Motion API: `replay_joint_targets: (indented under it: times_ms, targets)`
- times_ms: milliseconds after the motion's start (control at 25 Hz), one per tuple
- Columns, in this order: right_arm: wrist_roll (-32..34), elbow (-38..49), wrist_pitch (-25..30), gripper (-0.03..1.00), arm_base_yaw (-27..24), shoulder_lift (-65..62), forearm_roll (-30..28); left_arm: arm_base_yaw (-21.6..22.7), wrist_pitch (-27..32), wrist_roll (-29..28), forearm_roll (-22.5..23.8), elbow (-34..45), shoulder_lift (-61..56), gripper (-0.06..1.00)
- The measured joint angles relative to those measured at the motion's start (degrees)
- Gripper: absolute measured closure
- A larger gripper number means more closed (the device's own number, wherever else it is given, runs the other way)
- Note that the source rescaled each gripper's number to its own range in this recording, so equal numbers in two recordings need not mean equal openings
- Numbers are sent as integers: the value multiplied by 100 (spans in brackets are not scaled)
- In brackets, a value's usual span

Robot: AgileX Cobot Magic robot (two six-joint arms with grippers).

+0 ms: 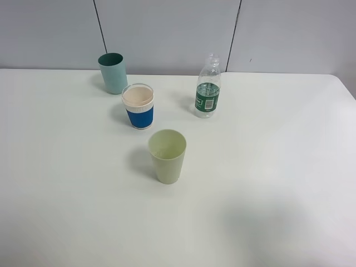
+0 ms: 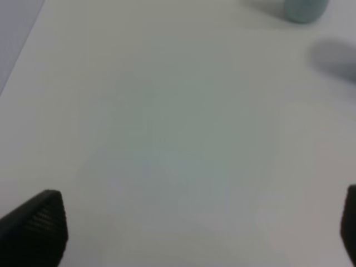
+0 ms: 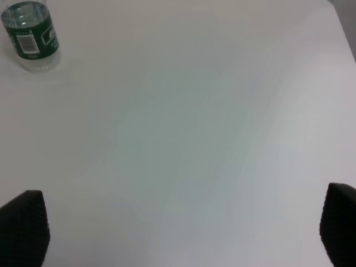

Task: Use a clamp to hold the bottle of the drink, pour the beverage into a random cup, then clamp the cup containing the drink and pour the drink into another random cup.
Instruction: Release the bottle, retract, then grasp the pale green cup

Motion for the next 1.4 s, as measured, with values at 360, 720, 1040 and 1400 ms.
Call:
replay_joint_targets:
  times_ms: [360, 720, 1040, 1400]
  targets:
    - [43, 0, 0, 3, 0, 0, 0, 0, 0, 0, 0, 0, 0, -6]
    - [129, 0, 0, 3, 0, 0, 5, 0, 0, 0, 0, 0, 0, -6]
    - [160, 0, 0, 3, -168, 0, 5, 0, 0, 0, 0, 0, 0, -6]
    - [190, 0, 0, 3, -219, 0, 5, 0, 0, 0, 0, 0, 0, -6]
